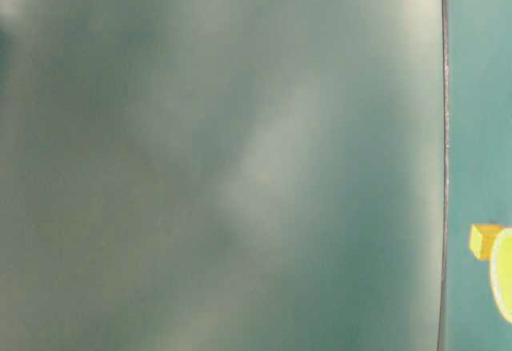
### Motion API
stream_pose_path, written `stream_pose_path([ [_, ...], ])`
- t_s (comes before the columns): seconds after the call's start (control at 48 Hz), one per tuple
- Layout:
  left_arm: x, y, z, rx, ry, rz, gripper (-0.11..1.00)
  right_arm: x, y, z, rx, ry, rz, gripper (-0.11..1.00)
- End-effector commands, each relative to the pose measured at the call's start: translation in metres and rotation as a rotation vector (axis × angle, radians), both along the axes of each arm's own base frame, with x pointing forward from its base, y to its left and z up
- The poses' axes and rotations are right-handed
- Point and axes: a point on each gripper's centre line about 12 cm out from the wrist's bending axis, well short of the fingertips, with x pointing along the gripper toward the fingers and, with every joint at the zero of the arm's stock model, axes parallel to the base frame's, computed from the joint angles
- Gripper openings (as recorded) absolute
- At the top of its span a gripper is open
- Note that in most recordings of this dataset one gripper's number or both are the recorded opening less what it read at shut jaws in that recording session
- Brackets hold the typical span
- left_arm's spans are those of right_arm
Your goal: Move the block toward the cup with right arm.
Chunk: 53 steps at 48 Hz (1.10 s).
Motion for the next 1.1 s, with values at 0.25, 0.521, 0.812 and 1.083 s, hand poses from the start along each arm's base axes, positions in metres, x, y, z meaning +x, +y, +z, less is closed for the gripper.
stream_pose_path([
  [0.25, -0.001, 0.001, 0.007, 0.021, 0.023, 0.005, 0.08, 0.015, -0.013, 0.006, 0.039, 0.085, -0.061, 0.0],
  [0.521, 0.0, 0.003, 0.004, 0.021, 0.04, 0.017, 0.08, 0.046, -0.028, 0.0, 0.046, 0.179, -0.114, 0.0],
  [0.812, 0.001, 0.003, 0.003, 0.021, 0.045, 0.017, 0.08, 0.097, -0.036, -0.013, 0.053, 0.281, -0.122, 0.0],
  [1.083, 0.003, 0.003, 0.0, 0.021, 0.057, 0.017, 0.08, 0.148, -0.044, -0.019, 0.052, 0.341, -0.126, 0.0],
])
